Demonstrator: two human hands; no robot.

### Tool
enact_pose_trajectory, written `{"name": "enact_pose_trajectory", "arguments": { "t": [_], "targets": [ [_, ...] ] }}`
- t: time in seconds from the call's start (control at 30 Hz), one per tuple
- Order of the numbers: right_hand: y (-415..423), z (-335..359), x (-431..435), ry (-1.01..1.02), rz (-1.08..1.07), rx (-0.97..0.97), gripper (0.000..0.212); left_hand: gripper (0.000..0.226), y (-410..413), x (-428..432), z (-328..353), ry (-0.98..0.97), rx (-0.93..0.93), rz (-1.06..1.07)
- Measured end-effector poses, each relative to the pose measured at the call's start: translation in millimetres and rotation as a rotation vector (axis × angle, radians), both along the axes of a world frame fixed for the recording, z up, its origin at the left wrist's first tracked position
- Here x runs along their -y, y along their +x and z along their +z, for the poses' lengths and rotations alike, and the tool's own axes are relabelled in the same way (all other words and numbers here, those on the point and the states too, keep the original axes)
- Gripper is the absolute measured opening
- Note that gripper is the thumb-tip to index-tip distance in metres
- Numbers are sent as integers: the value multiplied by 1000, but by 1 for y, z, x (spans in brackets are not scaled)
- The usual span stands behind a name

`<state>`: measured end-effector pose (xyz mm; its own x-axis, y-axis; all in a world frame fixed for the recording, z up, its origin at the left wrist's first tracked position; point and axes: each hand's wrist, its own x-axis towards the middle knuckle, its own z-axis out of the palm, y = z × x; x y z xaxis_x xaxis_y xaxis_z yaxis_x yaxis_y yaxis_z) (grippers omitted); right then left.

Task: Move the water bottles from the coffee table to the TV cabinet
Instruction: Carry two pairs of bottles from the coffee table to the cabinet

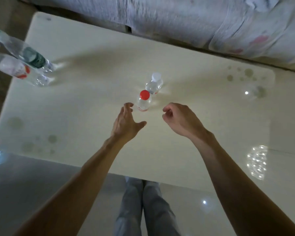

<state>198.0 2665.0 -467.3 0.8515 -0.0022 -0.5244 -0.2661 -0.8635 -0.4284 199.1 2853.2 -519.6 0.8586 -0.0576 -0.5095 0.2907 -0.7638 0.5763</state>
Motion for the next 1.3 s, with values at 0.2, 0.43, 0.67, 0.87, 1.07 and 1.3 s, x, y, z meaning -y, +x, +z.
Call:
{"name": "enact_pose_trajectory", "arguments": {
  "t": [0.2,0.43,0.67,0.87,1.07,1.3],
  "targets": [
    [9,-76,-1,71,-104,69,39,102,27,16,-74,-141,91,140],
    [24,-129,1,145,-252,153,54,75,44,33,-111,-242,236,204],
    [61,-154,-3,257,-429,247,82,67,42,26,-120,-242,287,167],
    [79,-170,-14,316,-409,268,81,64,38,23,-122,-256,302,176],
    [84,-182,-25,373,-502,307,75,65,39,24,-119,-260,287,150],
    [71,-184,-25,372,-594,346,69,70,39,22,-118,-306,200,142]
  ]
}}
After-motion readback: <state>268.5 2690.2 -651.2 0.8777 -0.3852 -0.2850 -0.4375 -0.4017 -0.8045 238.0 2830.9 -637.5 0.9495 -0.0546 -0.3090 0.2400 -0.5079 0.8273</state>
